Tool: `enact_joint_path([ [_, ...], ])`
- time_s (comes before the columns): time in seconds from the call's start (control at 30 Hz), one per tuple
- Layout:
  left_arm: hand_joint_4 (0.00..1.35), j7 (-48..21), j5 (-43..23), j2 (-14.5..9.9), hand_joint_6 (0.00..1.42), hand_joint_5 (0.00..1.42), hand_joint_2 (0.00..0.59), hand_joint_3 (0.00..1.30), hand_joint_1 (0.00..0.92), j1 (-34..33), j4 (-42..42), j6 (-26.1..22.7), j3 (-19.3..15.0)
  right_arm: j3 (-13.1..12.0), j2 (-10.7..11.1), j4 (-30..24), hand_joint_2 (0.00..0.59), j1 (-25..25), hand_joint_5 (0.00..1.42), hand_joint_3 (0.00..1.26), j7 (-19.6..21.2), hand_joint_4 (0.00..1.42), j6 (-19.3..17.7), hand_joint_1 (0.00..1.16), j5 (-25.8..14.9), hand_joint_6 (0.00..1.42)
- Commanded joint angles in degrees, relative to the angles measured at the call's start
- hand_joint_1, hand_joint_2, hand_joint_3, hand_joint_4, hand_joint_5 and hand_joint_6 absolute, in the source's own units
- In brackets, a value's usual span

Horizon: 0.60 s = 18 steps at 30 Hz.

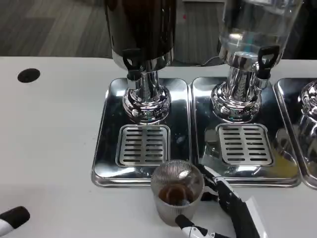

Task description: Grasp the cup under the faucet to collect the drink, then remove the cup.

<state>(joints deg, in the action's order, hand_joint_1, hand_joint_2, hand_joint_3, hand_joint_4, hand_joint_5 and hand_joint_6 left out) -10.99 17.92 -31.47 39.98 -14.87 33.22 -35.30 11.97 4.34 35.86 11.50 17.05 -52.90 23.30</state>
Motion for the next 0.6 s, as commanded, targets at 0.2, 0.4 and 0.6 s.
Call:
enact_joint_path([
  [0.2, 0.00, -0.6, -0.2, 0.1, 0.00, 0.00, 0.000, 0.00, 0.000, -0.3, 0.4, -0.6, 0.9, -0.3, 0.9, -2.1, 0.189, 1.0, 0.20, 0.21, -1.0, 0.12, -0.9, 0.89, -1.7, 0.35],
  [0.4, 0.00, -0.4, 0.2, 0.0, 0.00, 0.00, 0.000, 0.00, 0.000, -1.0, 1.2, -0.8, 1.7, -0.8, 1.8, -4.9, 0.185, 2.9, 0.21, 0.21, -2.2, 0.12, -0.9, 0.89, -2.9, 0.35],
  [0.6, 0.00, -0.4, 1.1, -0.6, 0.00, 0.00, 0.000, 0.00, 0.000, -2.2, 2.6, -0.8, 2.9, -1.7, 2.7, -8.0, 0.184, 5.3, 0.21, 0.21, -3.2, 0.13, -0.5, 0.89, -3.9, 0.35],
])
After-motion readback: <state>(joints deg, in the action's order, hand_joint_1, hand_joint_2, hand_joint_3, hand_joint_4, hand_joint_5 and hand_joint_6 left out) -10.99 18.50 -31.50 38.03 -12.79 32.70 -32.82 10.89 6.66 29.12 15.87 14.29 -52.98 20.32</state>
